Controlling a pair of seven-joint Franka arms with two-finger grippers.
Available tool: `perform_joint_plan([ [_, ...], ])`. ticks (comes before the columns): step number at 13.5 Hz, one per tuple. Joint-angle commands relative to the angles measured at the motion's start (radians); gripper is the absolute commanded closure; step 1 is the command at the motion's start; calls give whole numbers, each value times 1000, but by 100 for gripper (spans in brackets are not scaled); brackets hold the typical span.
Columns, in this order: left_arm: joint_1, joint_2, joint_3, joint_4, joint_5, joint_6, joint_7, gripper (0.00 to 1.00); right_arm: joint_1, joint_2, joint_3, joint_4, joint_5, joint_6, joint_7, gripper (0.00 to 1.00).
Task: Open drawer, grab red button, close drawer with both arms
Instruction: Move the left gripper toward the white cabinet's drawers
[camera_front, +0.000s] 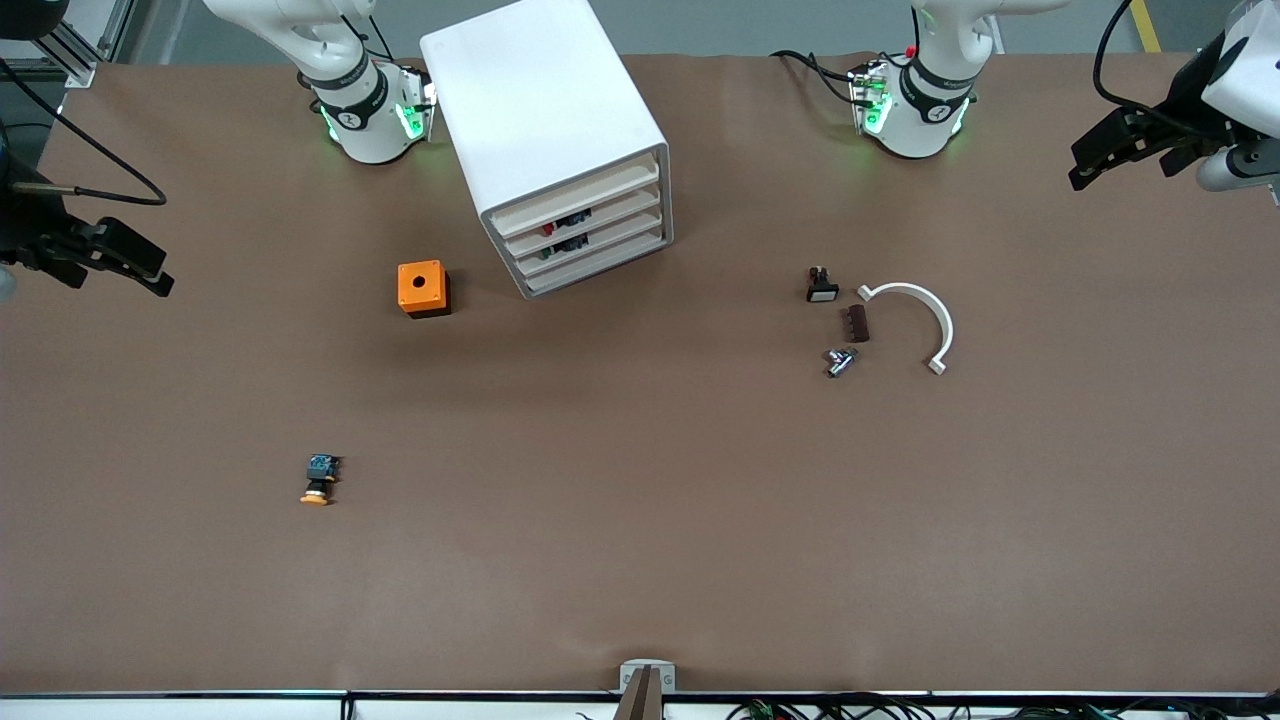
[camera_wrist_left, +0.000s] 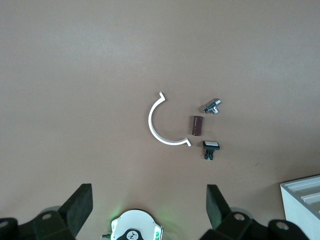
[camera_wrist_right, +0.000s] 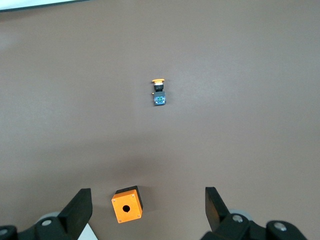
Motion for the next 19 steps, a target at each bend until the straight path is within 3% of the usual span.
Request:
perform_joint_plan([
  [1, 2, 12, -5, 26, 22, -21, 21, 0, -18, -20, 15, -12, -12, -5, 2, 0],
  [7, -10, 123, -8, 28, 16, -3, 23, 0, -22, -20, 15, -12, -10, -5, 4, 0],
  [12, -18, 250, -78, 14, 11, 155, -34, 0, -27, -17, 15, -13, -6, -15, 4, 0],
  [17, -28, 431, -201, 25, 8, 256, -433, 0, -28, -14, 13, -18, -4, -20, 2, 0],
  [19, -73, 498, -215, 29, 4, 290, -613, 0, -28, -13, 13, -19, -4, -23, 2, 0],
])
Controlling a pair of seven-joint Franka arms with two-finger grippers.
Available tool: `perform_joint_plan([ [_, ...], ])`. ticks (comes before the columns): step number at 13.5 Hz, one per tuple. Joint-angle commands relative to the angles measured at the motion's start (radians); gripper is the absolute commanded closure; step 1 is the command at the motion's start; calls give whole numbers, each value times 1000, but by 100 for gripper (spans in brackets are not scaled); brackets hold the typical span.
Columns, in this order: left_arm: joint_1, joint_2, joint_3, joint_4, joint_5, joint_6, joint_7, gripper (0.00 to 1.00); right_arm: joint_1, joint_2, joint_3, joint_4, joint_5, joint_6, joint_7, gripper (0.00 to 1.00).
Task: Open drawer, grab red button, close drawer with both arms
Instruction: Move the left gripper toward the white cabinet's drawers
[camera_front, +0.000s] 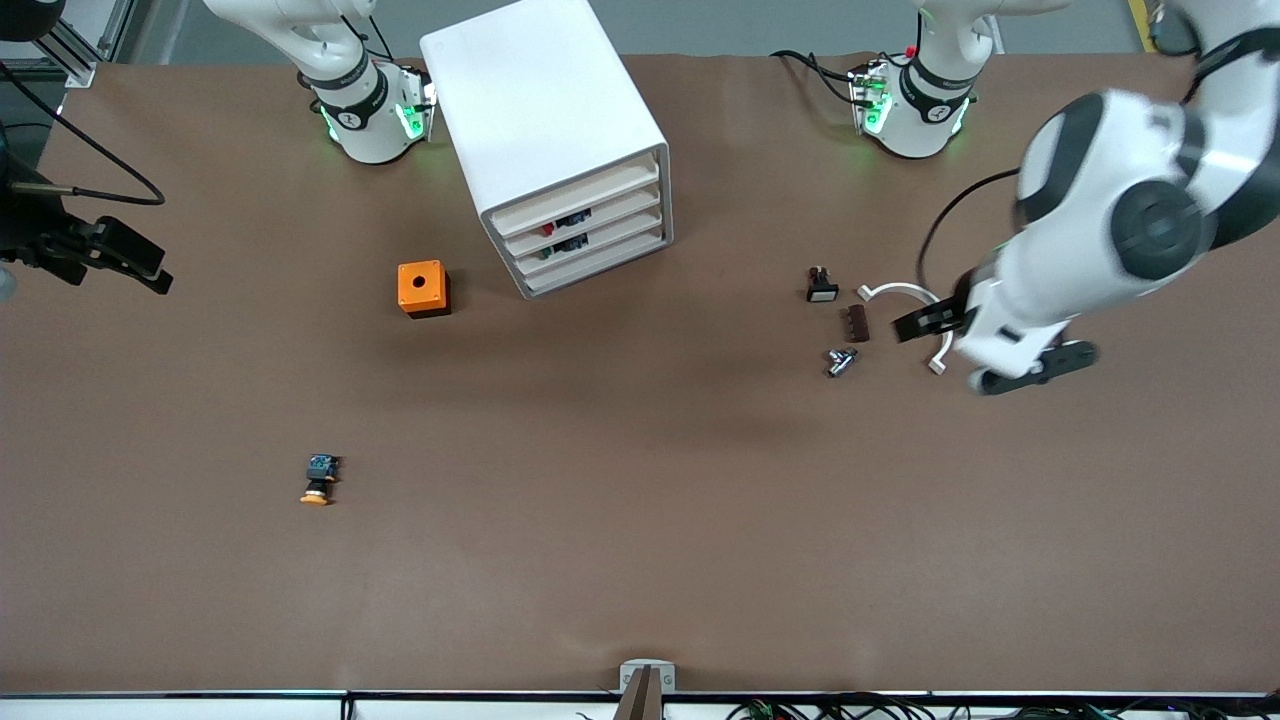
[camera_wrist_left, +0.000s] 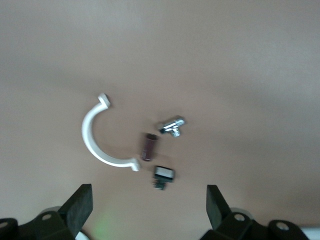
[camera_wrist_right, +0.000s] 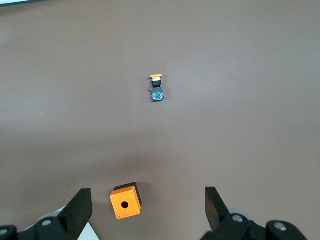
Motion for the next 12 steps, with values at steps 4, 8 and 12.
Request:
perform_joint_plan([
  [4, -140, 245, -13, 118, -47, 58, -478, 0, -23, -10, 17, -17, -4, -6, 2, 0],
  [8, -255, 406, -13, 213, -61, 66, -829, 0, -22, -10, 17, -17, -4, -13, 2, 0],
  [12, -313, 464, -13, 238, -280, 73, -1160, 0, -19, -8, 17, -19, -4, -13, 2, 0],
])
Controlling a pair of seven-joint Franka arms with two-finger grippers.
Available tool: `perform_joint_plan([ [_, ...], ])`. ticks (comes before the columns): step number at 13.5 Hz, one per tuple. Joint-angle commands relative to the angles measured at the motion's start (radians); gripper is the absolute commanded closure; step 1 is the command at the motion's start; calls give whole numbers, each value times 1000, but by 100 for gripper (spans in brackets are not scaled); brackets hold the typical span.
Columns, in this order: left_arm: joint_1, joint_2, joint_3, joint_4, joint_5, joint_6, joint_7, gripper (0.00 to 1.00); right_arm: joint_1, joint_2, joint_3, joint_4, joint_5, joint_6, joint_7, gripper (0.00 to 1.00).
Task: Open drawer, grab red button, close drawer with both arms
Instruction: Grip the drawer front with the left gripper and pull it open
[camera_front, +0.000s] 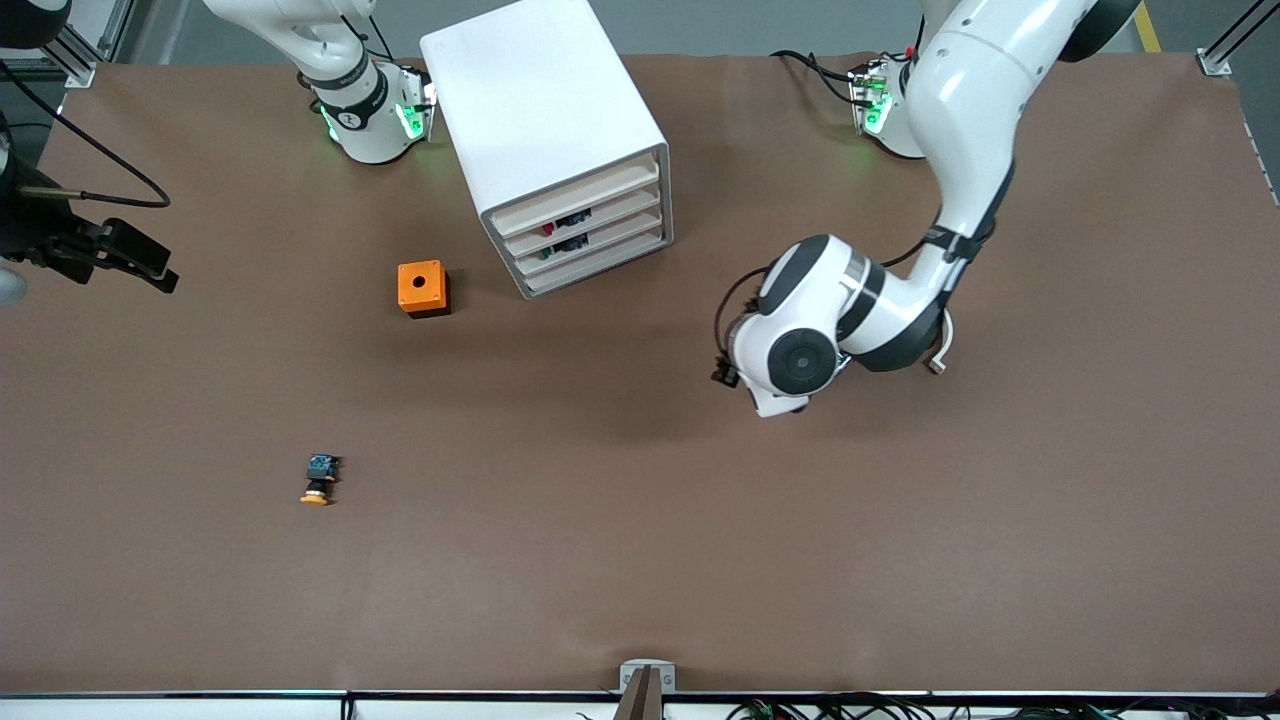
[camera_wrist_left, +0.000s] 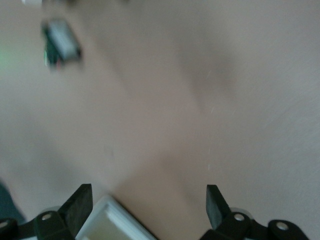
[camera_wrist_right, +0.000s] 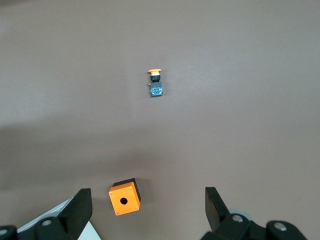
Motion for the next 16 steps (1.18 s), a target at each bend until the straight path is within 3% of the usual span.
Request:
perform_joint_plan([
  [1, -23, 24, 2, 34, -159, -13, -143, 0, -20, -8, 16, -7, -4, -5, 2, 0],
  [6, -40, 81, 2, 22, -494, -20, -370, 6, -20, -8, 16, -6, -4, -11, 2, 0],
  [9, -69, 111, 2, 23, -531, -85, -494, 11, -18, -10, 16, -6, -4, -11, 2, 0],
  [12, -78, 128, 2, 23, -603, -192, -507, 24, -18, -10, 16, -7, -4, -16, 2, 0],
  [16, -93, 154, 2, 25, -703, -215, -543, 31, -13, -10, 18, -9, -4, -28, 16, 0],
])
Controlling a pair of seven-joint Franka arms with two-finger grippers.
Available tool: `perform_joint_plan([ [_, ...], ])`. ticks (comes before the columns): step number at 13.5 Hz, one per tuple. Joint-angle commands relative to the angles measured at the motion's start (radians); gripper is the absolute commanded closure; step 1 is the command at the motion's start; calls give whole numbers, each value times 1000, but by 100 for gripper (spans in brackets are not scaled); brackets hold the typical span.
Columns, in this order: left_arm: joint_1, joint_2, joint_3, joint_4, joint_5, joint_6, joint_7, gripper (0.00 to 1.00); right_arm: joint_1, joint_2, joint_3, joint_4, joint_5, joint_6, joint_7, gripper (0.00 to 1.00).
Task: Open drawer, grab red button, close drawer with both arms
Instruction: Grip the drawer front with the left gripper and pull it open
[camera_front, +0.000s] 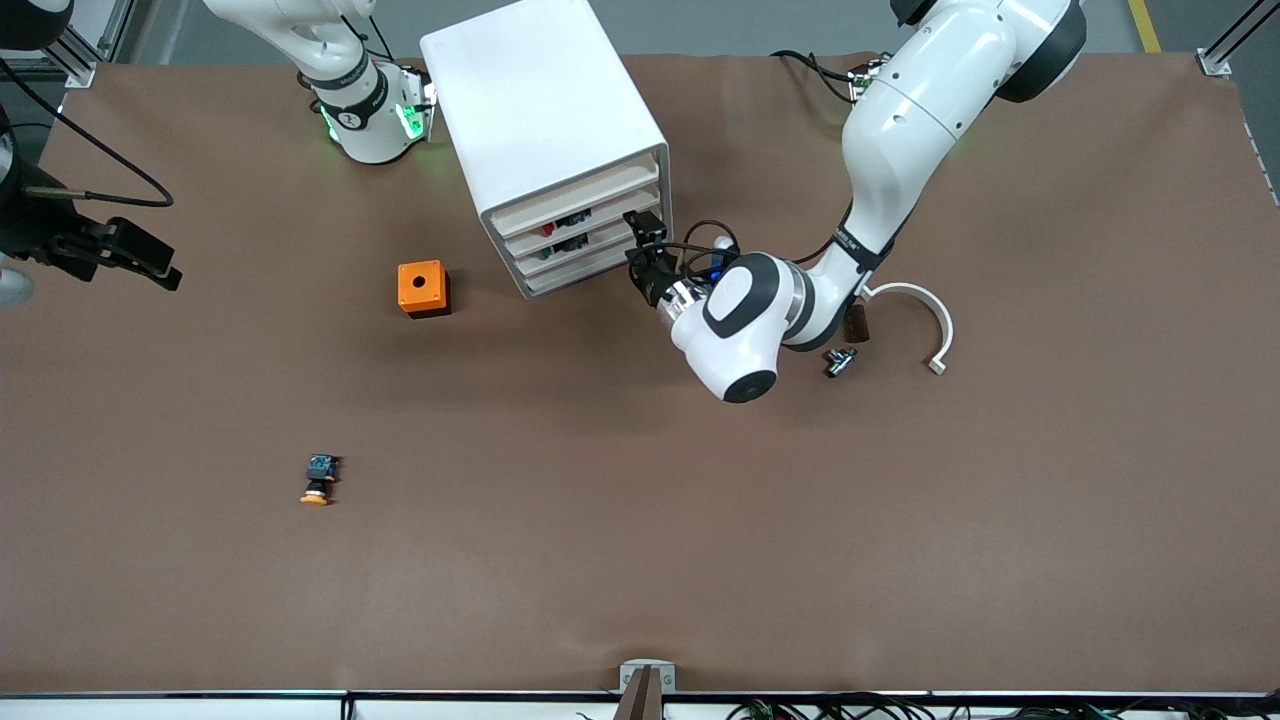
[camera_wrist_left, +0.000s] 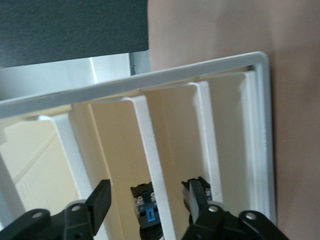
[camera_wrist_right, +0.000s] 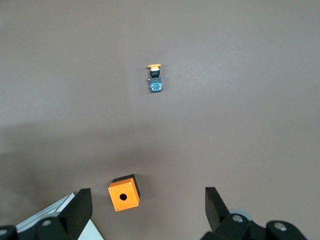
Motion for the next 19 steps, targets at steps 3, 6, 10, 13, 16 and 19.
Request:
perform_joint_plan([
  [3, -15, 55, 3, 18, -73, -20, -74, 37, -12, -5, 16, -5, -4, 1, 23, 0],
  [6, -58, 68, 3, 20, -87, -20, -106, 45, -1, 9, 20, -5, -3, 2, 80, 0],
  [10, -61, 86, 5, 18, -121, -20, -123, 84, 52, 29, 20, -3, 2, 2, 219, 0],
  [13, -40, 82, 17, 23, -106, -22, -123, 94, 65, 44, 20, -3, 75, 2, 312, 0],
  [16, 17, 83, 41, 53, -107, -20, -79, 94, 130, 67, 20, -2, 92, 9, 470, 0],
  [19, 29, 88, 99, 95, -109, -16, -16, 92, 203, 96, 20, -3, 92, 27, 602, 0],
])
